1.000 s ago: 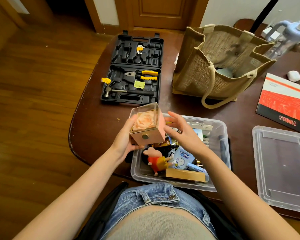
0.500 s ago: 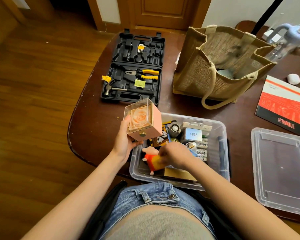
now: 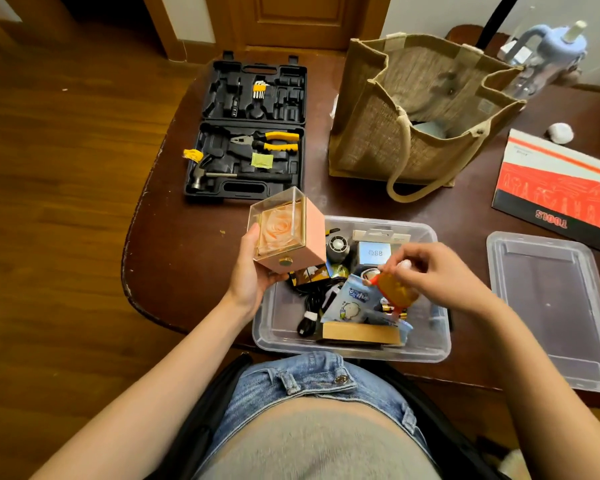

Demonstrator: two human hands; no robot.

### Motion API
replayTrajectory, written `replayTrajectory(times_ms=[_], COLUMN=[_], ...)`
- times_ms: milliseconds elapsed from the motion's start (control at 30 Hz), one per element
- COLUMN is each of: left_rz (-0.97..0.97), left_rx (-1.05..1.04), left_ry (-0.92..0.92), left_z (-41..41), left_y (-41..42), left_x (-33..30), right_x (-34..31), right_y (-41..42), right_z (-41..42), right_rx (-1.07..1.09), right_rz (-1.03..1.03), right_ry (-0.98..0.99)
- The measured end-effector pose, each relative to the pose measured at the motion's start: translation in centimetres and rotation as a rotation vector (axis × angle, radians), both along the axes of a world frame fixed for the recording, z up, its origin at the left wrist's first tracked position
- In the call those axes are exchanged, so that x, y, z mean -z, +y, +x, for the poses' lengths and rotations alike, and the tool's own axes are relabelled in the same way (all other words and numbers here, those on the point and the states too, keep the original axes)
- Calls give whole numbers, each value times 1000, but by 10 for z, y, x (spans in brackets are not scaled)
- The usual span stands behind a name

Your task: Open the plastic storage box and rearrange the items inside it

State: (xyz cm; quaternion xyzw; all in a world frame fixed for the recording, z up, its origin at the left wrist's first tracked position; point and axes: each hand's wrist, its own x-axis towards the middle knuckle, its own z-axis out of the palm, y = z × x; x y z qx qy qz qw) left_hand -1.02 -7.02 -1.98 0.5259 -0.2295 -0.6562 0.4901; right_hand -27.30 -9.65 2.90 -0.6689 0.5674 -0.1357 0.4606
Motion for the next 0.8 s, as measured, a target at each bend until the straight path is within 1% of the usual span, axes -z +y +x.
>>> replayTrajectory(times_ms=[67,200,267,333,367,400,433,500,567,667,733,800], left_rz=[5,-4,-16,-29,-39,-48,-56,-68,-70,-53,-32,-14], left_rx=[16,49,45,39,39,41,41,38,26,-2,-21,-28], left_ry=[-28,-31,-32,-45,-63,-85,-106,-131,-134,-112,-109,-117], left_z=[0,2,4,6,9,11,13,16,18,17,17,16], left_y=[2,4,4,4,4,4,4,4,5,8,11,14], left_x=[3,6,7,7,7,6,6,5,5,6,9,10], right_x=[5,21,25,27,28,28,30,34,44,70,85,96], right_y=[1,3,5,8,9,8,8,7,5,3,2,1], right_z=[-6,-6,-1,11,20,29,40,62,85,114,129,140], right_rx=[16,40,77,134,126,86,9,-260,-533,-740,-907,-1072], right_rz=[-28,-58,-155,-313,-370,-381,-347,-198,-93,19,37,14], right_ry=[151,540,662,636,588,532,460,346,351,454,582,737])
